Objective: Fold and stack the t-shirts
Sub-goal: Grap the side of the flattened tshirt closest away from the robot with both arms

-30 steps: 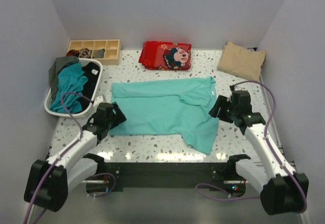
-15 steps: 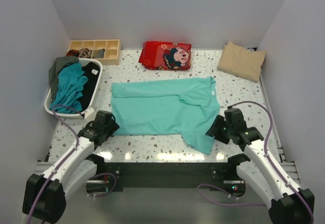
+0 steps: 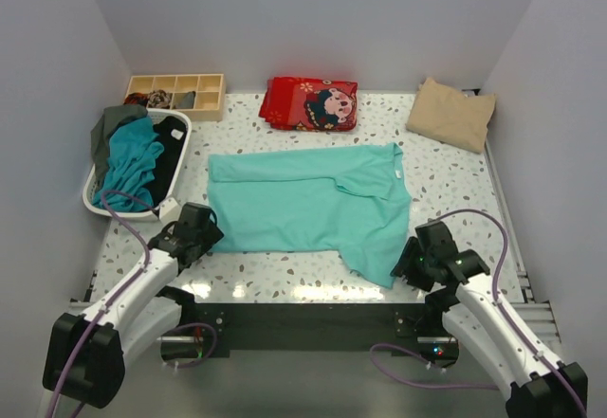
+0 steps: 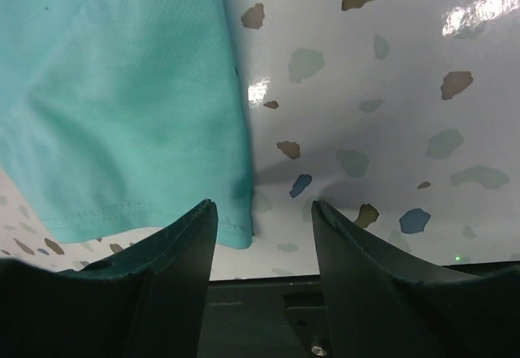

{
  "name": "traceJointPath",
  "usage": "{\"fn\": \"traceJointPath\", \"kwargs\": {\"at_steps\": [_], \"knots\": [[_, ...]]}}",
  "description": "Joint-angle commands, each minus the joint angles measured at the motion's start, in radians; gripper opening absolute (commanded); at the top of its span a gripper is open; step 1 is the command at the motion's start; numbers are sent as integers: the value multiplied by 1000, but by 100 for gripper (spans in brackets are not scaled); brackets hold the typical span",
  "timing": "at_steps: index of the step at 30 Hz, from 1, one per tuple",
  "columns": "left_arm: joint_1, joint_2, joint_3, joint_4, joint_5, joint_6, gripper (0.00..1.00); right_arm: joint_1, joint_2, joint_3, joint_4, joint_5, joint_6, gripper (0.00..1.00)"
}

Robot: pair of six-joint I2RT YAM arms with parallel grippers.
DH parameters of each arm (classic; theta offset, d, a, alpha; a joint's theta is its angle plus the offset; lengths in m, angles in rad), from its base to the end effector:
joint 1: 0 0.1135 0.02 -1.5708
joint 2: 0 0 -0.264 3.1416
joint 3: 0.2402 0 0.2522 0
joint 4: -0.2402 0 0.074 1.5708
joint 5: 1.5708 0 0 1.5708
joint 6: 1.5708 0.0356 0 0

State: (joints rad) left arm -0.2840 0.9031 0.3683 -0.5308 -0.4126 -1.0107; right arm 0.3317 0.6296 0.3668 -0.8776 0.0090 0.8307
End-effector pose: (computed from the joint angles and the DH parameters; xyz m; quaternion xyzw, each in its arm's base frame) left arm 0.1475 -0.0282 0.1543 -0.3847 0.8677 0.0107 0.3147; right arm 0.0989 0.0337 0.1636 0.2422 0.9464 0.1136 0.1809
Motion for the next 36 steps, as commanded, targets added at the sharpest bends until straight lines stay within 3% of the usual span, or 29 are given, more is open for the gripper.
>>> {"fn": "traceJointPath", "kwargs": {"at_steps": [1, 8, 11, 17, 22, 32, 35, 36], "knots": [[-3, -9, -43, 26, 64, -5, 85, 3, -16, -29, 23, -29, 22, 53], [-3, 2, -43, 46, 80, 3, 84, 4, 27, -80, 141, -128, 34, 45], [-3, 13, -46, 60, 90, 7, 84, 6, 47, -97, 193, -155, 42, 37], [-3, 17, -49, 78, 104, 14, 76, 7, 42, -69, 221, -142, 21, 0], [-3, -6, -26, 65, 101, 27, 71, 6, -43, 59, 192, -74, -27, 0], [-3, -61, 6, 14, 124, 55, 73, 6, -36, 234, 117, 19, -90, 0], [-3, -85, -17, 47, 168, 50, 61, 6, -22, 254, 120, 20, -105, 0], [-3, -93, -25, 76, 181, 53, 51, 6, -15, 258, 118, 26, -114, 0]]}}
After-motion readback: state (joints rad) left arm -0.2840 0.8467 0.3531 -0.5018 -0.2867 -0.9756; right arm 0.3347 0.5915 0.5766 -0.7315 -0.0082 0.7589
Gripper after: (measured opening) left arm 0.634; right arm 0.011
